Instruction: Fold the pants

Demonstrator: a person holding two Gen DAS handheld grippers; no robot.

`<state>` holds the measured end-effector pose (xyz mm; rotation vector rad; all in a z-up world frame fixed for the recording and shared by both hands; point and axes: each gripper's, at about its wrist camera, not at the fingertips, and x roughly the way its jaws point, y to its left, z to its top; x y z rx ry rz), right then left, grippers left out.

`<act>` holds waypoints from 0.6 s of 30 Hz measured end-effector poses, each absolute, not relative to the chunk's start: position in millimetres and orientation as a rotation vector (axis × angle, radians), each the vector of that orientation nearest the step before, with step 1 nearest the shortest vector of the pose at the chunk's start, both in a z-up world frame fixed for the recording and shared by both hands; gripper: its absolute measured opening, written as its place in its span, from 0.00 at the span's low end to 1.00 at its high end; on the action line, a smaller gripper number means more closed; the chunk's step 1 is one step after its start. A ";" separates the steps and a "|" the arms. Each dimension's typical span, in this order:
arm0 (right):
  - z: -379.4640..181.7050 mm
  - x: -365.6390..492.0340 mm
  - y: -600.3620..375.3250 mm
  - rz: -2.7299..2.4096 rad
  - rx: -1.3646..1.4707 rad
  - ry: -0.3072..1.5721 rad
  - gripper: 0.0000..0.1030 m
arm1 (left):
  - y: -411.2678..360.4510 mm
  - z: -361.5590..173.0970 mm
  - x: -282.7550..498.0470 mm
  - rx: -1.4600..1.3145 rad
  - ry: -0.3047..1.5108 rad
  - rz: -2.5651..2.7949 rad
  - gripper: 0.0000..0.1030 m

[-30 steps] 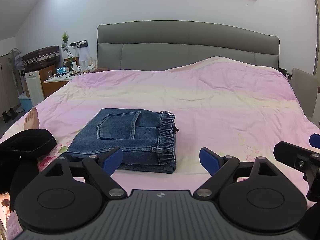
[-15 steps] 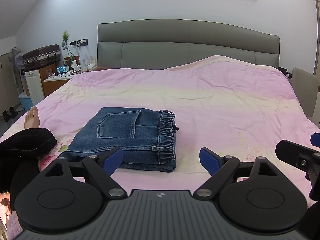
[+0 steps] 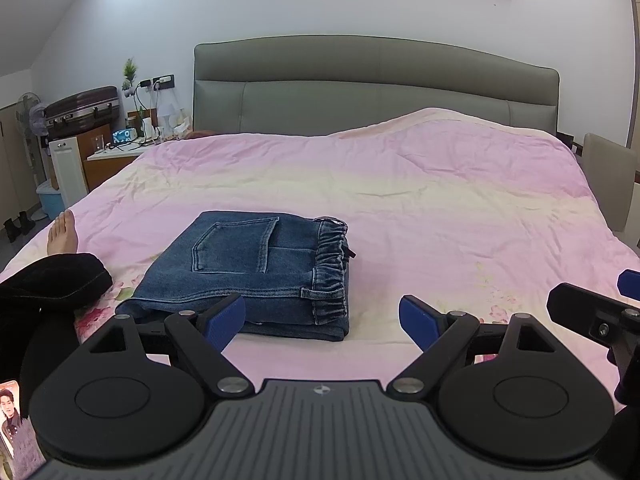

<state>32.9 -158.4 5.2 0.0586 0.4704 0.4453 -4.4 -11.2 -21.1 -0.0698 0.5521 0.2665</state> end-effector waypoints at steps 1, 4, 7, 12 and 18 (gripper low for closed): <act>5.3 33.4 -158.7 0.445 0.060 0.471 0.95 | -11.2 -21.0 -4.5 -0.066 0.551 0.268 0.98; 5.8 34.2 -160.1 0.446 0.064 0.471 0.95 | -11.0 -20.8 -4.2 -0.062 0.552 0.267 0.98; 5.7 35.1 -161.0 0.446 0.067 0.474 0.95 | -11.2 -20.7 -4.3 -0.057 0.553 0.264 0.98; 5.4 35.6 -161.5 0.446 0.069 0.475 0.95 | -11.6 -20.3 -3.9 -0.056 0.553 0.264 0.98; 4.5 36.5 -161.2 0.446 0.071 0.481 0.95 | -11.7 -19.5 -4.9 -0.055 0.557 0.253 0.98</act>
